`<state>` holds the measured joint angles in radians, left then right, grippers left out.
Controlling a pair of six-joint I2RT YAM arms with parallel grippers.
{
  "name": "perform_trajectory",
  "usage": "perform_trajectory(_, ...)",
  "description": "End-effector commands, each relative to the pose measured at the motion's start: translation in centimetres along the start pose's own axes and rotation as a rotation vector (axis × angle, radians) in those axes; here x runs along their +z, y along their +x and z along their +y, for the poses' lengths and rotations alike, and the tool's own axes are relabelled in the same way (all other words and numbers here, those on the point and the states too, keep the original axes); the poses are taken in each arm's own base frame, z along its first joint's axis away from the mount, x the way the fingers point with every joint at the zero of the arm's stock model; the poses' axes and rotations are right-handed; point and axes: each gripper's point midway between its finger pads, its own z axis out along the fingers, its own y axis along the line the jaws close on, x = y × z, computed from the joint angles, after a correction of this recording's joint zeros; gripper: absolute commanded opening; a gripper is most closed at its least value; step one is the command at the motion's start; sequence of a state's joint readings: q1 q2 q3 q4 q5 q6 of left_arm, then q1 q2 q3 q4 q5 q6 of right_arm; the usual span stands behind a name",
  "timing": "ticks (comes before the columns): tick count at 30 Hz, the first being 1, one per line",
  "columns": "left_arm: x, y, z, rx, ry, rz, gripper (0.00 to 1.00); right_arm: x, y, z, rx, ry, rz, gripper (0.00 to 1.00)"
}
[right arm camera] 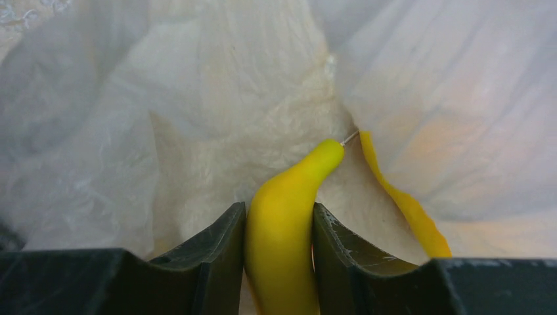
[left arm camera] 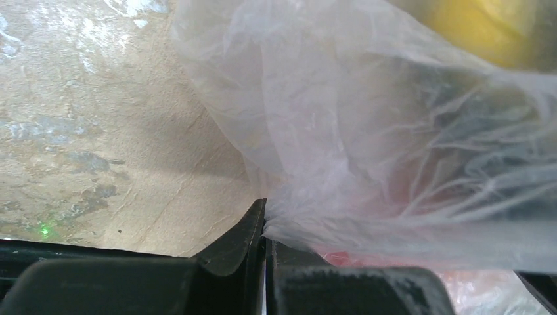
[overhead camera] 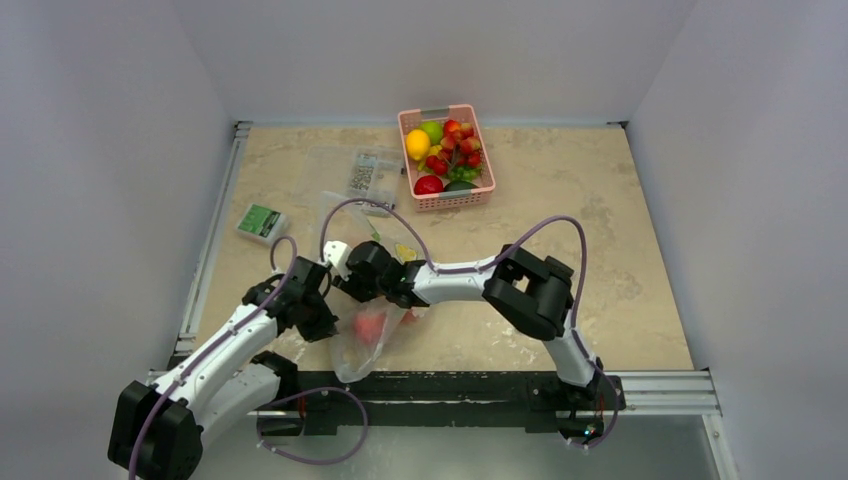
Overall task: Take the fake fruits out of the plastic bag
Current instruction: Take out the fake fruit from the plastic bag.
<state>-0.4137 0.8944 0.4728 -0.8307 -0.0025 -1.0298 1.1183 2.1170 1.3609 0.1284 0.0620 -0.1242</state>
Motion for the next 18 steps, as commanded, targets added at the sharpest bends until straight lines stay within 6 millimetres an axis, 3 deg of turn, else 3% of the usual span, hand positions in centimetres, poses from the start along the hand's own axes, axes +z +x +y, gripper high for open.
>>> perform_trajectory(1,-0.6,-1.2,0.1,0.005,-0.017,-0.06,0.0,-3.2,-3.9,-0.9,0.044,0.028,-0.114,0.02)
perform_trajectory(6,-1.0,-1.3,0.3,0.002,-0.024,-0.071,0.0,-4.7,-4.0,-2.1,0.099,0.094,-0.133,0.0)
perform_trajectory(9,-1.5,-1.5,0.1,0.006,-0.015,-0.08,0.0,-6.2,-5.1,-2.2,0.119,0.097,-0.18,0.0)
perform_trajectory(18,-3.4,-1.9,-2.5,0.037,0.099,-0.079,0.0,-9.2,-10.0,0.7,0.072,-0.106,-0.317,0.0)
